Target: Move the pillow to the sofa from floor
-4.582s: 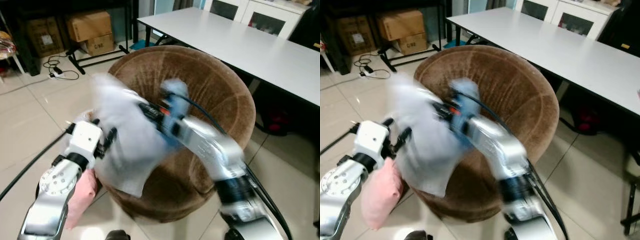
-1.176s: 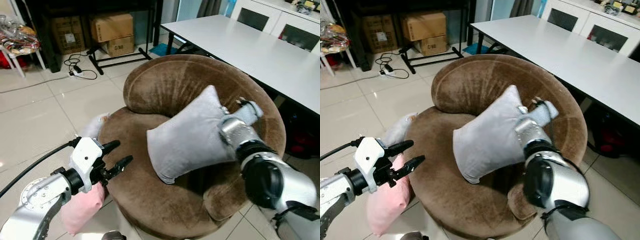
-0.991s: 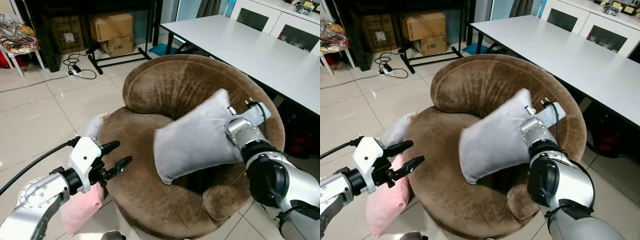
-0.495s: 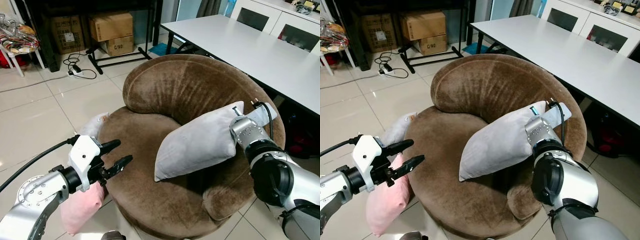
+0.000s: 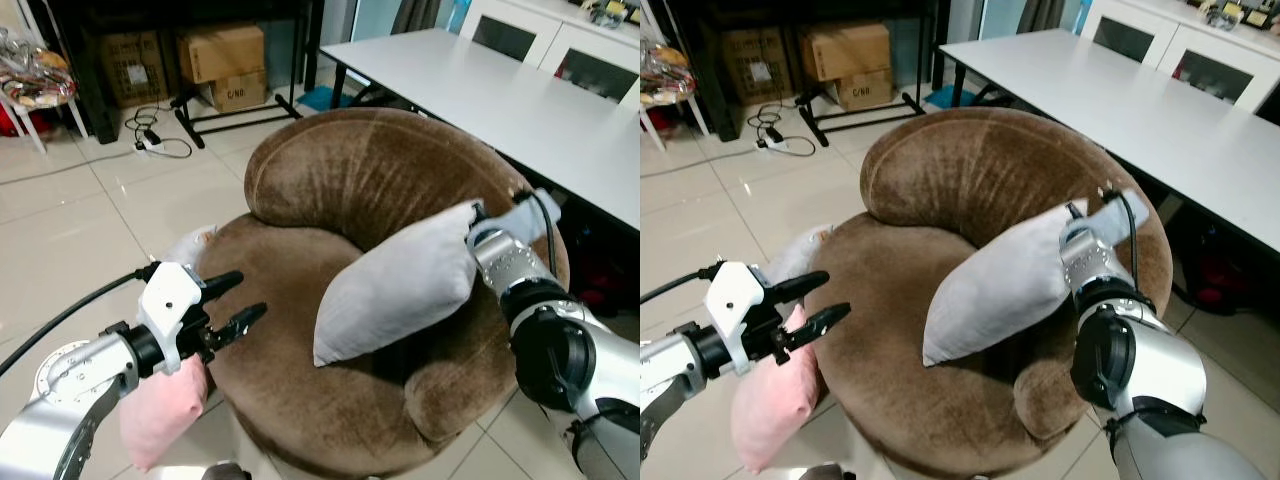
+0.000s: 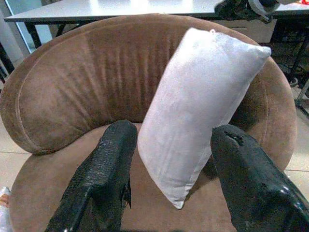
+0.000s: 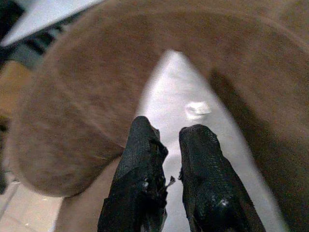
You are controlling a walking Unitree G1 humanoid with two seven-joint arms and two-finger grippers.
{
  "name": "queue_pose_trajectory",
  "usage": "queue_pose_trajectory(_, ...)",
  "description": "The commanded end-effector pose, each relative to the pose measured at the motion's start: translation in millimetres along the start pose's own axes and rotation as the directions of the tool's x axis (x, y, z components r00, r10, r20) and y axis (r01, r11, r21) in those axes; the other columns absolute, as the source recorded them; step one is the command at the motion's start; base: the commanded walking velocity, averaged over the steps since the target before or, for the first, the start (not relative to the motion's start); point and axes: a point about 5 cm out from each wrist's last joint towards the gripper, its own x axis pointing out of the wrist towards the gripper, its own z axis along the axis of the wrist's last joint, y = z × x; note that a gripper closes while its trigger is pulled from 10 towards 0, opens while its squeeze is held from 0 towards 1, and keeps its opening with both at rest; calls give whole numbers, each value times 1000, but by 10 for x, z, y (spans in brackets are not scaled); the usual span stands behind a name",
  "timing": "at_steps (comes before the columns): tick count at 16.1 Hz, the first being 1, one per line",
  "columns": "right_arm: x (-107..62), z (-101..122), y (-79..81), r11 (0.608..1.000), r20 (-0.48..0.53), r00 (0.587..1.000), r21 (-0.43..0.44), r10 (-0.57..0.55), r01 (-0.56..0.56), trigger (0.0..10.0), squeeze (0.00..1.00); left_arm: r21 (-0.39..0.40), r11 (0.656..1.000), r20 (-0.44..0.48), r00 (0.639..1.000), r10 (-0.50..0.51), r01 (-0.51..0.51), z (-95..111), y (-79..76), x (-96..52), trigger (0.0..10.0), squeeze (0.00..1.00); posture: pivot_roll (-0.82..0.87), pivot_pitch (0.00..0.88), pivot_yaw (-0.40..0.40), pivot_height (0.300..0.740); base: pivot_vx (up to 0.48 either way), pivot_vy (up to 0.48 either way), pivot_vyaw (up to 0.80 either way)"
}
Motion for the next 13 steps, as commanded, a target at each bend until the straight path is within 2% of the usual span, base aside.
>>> queue_pose_trajectory(1, 6, 158, -35, 998, 61, 998, -63, 1, 2, 10000, 1000, -1, 1000, 6, 1000, 5, -5, -6, -6, 24, 10000, 0, 85, 0, -119, 740, 0, 0, 0)
queue_pose_trajectory(2, 5, 256, -75, 992, 118, 993, -123, 18, -3, 10000, 0, 2, 999, 20, 999, 44, -44, -15, 0, 42, 10000, 0, 76, 0, -116, 740, 0, 0, 0)
queue_pose_trajectory(3, 2, 314, -98, 991, 156, 988, -132, 16, 5, 10000, 0, 1, 998, 26, 998, 65, -65, -18, 8, 52, 10000, 0, 70, 0, -113, 740, 0, 0, 0)
queue_pose_trajectory(4, -8, 420, -154, 982, 227, 973, -175, -36, 77, 10000, 0, -1, 994, 33, 993, 110, -110, -24, 28, 71, 10000, 0, 61, 0, -110, 740, 0, 0, 0)
queue_pose_trajectory(5, -9, 474, -163, 987, 228, 973, -152, -19, 55, 10000, 0, -5, 987, 41, 986, 159, -159, -26, 48, 93, 10000, 0, 59, 0, -110, 740, 0, 0, 0)
queue_pose_trajectory(6, -24, 539, -90, 986, 248, 963, -154, 104, -67, 10000, 0, -19, 971, 46, 970, 239, -238, -29, 89, 121, 10000, 0, 54, 0, -113, 740, 0, 0, 0)
queue_pose_trajectory(7, -55, 544, -12, 960, 268, 941, -242, 205, -141, 10000, 0, -3, 919, 35, 919, 394, -394, -64, 194, 131, 10000, 0, 50, 0, -114, 740, 0, 0, 0)
queue_pose_trajectory(8, -87, 473, 59, 922, 248, 921, -325, 299, -212, 10000, 0, 11, 873, 26, 872, 488, -488, -94, 261, 119, 10000, 0, 47, 0, -118, 740, 0, 0, 0)
queue_pose_trajectory(9, -152, 309, 98, 865, 202, 901, -419, 385, -276, 10000, 0, -1, 841, 25, 840, 542, -542, -122, 279, 96, 10000, 0, 44, 0, -119, 740, 0, 0, 0)
queue_pose_trajectory(10, -254, 100, 115, 798, 124, 885, -501, 449, -335, 10000, 0, -14, 818, 21, 817, 576, -576, -141, 268, 73, 10000, 0, 43, 0, -120, 740, 0, 0, 0)
queue_pose_trajectory(11, -325, -16, 118, 751, 74, 874, -548, 481, -367, 10000, 0, -12, 807, 25, 807, 590, -590, -142, 259, 60, 10000, 0, 43, 0, -120, 740, 0, 0, 0)
queue_pose_trajectory(12, -521, -278, 101, 659, -28, 845, -612, 534, -436, 10000, 0, -8, 784, 30, 784, 620, -621, -151, 226, 30, 10000, 0, 45, 0, -125, 740, 0, 281, 0)
queue_pose_trajectory(13, -605, -381, 85, 637, -69, 834, -612, 548, -469, 10000, 0, -7, 776, 31, 775, 631, -631, -159, 207, 16, 10000, 0, 45, 0, -125, 740, 0, 292, 0)
